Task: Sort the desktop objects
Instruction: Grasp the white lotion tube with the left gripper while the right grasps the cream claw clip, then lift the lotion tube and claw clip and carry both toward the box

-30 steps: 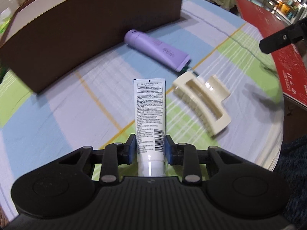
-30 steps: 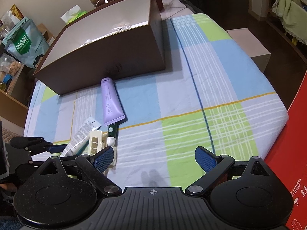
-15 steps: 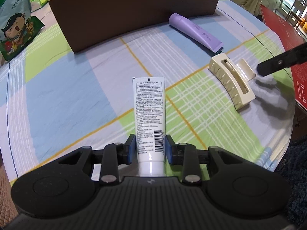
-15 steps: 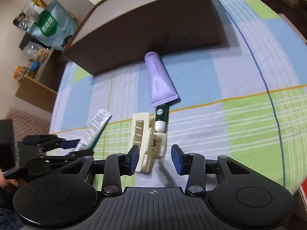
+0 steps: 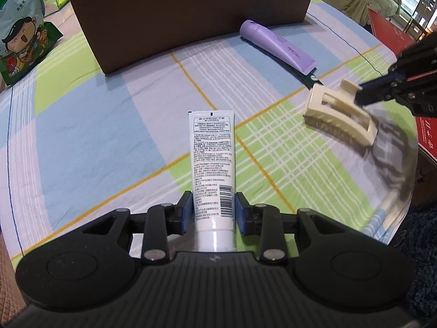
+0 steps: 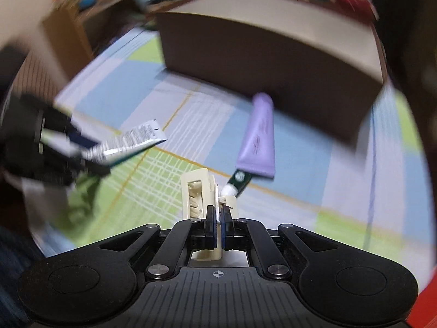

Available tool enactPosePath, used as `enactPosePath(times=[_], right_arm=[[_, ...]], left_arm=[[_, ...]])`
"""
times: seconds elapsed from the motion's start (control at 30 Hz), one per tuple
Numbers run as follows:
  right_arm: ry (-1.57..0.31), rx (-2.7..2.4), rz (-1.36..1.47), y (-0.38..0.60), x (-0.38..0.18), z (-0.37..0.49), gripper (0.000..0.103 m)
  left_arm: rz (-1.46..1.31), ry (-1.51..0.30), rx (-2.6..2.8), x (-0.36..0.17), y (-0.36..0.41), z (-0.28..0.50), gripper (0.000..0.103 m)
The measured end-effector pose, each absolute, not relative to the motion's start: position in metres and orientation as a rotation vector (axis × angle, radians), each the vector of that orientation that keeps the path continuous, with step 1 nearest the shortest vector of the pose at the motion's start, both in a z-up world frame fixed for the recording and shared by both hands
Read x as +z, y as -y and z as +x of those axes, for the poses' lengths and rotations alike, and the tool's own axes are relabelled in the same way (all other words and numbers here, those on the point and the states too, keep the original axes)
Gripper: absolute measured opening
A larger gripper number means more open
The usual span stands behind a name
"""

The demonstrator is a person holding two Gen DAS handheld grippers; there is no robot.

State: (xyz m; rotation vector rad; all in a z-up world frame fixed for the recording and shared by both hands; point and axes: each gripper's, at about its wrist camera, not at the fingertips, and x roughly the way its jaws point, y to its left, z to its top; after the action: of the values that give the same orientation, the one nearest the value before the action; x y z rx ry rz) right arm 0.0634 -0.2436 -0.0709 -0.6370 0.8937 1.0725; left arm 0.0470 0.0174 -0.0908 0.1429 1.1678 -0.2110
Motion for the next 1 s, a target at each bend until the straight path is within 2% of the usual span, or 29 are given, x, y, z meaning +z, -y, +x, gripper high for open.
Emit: enactPosePath(times=[0.13,0.37,0.53,0.63,0.7,0.73,1.0], right_arm=[[-0.767,1.136,-0.845,0.233,-0.07,0.036,0.001],[-0.811,1.151,-0.754,0.242,-0.066,0.039,0.001],[-0.853,1.108,-0.646,0.254,-0.054,0.056,0.001],[-0.898,1.075,-0.565,0.265,-0.052,0.066,0.001],[-0.928,1.059,-0.508,0.273,-0.05,0.072,0.001],[-0.941,1.052,-0.476,0.277,-0.048,0.076,0.001],[-1.046,1.004,-0.216,0.306,-0.038,0.102,0.001]], left_arm=[[0.139,-1.162,-0.209,-0.091,-0.017,0.046,0.028],[0.124,-1.154,-0.197,-0.092,-0.017,0.043,0.028],[0.111,-1.157,-0.204,-0.093,-0.015,0.046,0.042],[0.136,-1.149,-0.205,-0.095,-0.01,0.049,0.044],[0.139,-1.147,-0.203,-0.094,-0.009,0.051,0.04],[0.136,-1.146,-0.202,-0.094,-0.01,0.051,0.029],[0.064,-1.155,-0.225,-0.088,-0.013,0.048,0.027]])
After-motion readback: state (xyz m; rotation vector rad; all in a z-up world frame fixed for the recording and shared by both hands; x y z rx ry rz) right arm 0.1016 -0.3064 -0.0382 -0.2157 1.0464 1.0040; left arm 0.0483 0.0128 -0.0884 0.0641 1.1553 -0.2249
